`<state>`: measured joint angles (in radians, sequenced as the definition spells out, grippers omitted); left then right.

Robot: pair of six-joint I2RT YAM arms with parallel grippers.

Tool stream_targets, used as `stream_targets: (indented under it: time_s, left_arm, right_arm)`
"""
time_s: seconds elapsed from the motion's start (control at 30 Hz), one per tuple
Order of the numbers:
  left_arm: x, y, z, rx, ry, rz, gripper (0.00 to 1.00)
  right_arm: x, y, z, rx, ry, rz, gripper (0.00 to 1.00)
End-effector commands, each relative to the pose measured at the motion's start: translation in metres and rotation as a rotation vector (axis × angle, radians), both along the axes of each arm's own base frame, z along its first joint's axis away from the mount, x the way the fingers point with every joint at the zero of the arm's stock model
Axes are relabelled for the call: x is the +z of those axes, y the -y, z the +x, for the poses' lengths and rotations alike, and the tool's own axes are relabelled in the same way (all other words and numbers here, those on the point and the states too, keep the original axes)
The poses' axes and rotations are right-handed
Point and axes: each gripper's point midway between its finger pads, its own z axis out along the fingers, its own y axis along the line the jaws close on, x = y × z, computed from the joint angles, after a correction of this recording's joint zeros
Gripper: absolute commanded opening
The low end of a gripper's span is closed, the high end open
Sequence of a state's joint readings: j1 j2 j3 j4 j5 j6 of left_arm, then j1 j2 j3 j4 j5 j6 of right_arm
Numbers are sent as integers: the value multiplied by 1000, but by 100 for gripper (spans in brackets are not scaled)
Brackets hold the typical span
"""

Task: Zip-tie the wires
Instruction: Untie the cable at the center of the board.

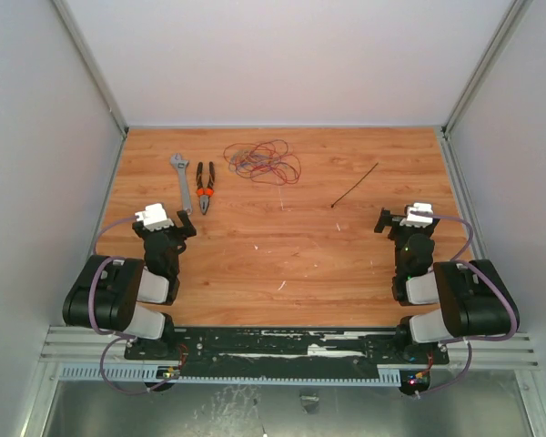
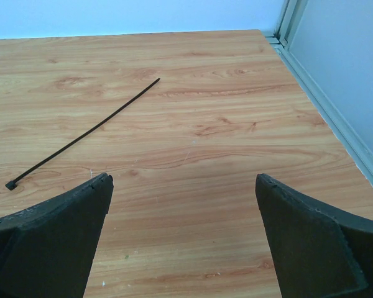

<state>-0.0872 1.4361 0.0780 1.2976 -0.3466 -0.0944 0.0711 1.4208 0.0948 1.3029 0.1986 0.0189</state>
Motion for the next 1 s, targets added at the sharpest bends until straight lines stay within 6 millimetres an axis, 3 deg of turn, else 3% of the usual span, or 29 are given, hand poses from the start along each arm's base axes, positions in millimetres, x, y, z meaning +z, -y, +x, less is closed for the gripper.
stream_targets:
  time_s: [0.0,0.4,0.47,0.57,0.63,0.8,0.97]
  left_arm:
    - [9,-4,4,21,33,-4,98]
    - [9,-4,5,19,31,-7,98]
    - [10,-5,4,21,37,-7,98]
    - [19,-3,13,15,3,-1,98]
    - [27,-2,25,21,-79,-19,98]
    - [75,14,46,12,-84,-219,98]
    - [118,57,48,-174,-77,-394,98]
  right_arm:
    - [7,5,4,-23,25,8,99]
    - [9,5,4,-13,28,8,99]
    - [11,2,11,2,0,-2,99]
    - [24,-4,37,21,-108,-5,99]
    - [37,-20,48,101,-129,24,99]
    - [64,-75,62,339,-166,116,99]
    - [58,-135,81,503,-320,119,99]
